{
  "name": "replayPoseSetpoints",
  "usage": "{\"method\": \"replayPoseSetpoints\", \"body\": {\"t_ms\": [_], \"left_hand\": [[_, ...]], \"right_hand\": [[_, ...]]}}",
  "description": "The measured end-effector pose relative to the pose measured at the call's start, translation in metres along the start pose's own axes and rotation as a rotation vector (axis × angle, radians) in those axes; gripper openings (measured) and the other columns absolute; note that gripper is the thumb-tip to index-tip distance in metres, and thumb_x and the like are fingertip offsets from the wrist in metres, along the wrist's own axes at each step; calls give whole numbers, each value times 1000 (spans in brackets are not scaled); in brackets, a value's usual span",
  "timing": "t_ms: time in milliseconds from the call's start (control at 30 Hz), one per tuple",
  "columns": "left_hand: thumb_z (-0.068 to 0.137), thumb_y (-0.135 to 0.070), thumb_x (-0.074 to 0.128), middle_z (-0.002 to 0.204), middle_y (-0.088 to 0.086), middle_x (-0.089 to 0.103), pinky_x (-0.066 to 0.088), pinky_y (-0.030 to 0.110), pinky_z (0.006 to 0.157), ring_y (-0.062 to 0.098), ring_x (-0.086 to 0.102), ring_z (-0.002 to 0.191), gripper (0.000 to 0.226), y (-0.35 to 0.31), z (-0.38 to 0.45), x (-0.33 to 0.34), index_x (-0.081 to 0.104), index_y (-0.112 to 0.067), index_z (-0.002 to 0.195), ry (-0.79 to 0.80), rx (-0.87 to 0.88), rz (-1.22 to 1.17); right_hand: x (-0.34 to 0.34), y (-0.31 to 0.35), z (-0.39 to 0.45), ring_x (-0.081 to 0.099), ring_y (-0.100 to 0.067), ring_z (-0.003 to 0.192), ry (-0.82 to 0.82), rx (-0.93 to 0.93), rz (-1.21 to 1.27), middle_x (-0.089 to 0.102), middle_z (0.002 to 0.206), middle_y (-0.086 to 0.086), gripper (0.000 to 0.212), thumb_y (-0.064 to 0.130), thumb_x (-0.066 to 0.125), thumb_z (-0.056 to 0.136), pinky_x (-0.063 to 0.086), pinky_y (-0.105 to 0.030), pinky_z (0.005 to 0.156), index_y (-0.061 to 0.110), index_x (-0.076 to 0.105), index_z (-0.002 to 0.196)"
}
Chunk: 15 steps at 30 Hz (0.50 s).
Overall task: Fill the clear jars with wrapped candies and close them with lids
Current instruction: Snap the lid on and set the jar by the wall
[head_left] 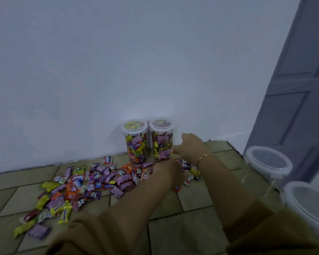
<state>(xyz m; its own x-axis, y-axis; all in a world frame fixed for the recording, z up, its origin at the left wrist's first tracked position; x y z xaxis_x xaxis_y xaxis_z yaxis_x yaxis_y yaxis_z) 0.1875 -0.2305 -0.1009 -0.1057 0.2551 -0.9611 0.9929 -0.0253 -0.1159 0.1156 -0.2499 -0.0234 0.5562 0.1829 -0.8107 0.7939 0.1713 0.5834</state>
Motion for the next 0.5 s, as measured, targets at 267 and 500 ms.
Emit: {"method": "replayPoseSetpoints", "body": {"t_ms": [267, 500], "left_hand": [[99, -22, 38, 128, 20, 55, 42, 33, 88, 35, 53, 113, 37, -68, -32, -19, 52, 0, 125, -23, 100, -339], [99, -26, 40, 139, 12, 51, 37, 26, 86, 26, 49, 123, 39, -110, -50, -28, 51, -9, 132, -108, 140, -628]], "right_hand": [[-43, -27, -57, 56, -29, 108, -163, -12, -353, 58, 108, -14, 10, 3, 49, 88, 43, -29, 85, 2, 58, 93], [-78, -58, -102, 47, -29, 115, -374, 61, -721, 57, 118, -13, 29, 12, 38, 93, 40, -37, 93, 6, 58, 113]]}}
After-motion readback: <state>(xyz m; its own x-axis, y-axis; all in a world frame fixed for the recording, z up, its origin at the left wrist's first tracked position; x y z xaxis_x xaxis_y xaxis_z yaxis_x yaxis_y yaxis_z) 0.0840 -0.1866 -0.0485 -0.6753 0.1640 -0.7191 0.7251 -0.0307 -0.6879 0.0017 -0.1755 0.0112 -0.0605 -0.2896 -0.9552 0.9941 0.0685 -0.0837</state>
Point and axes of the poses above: each hand's wrist, its own z-axis towards the middle knuckle, its own x-axis out of the palm, y = z × x, the point moved 4 cm from there along z, towards the middle knuckle
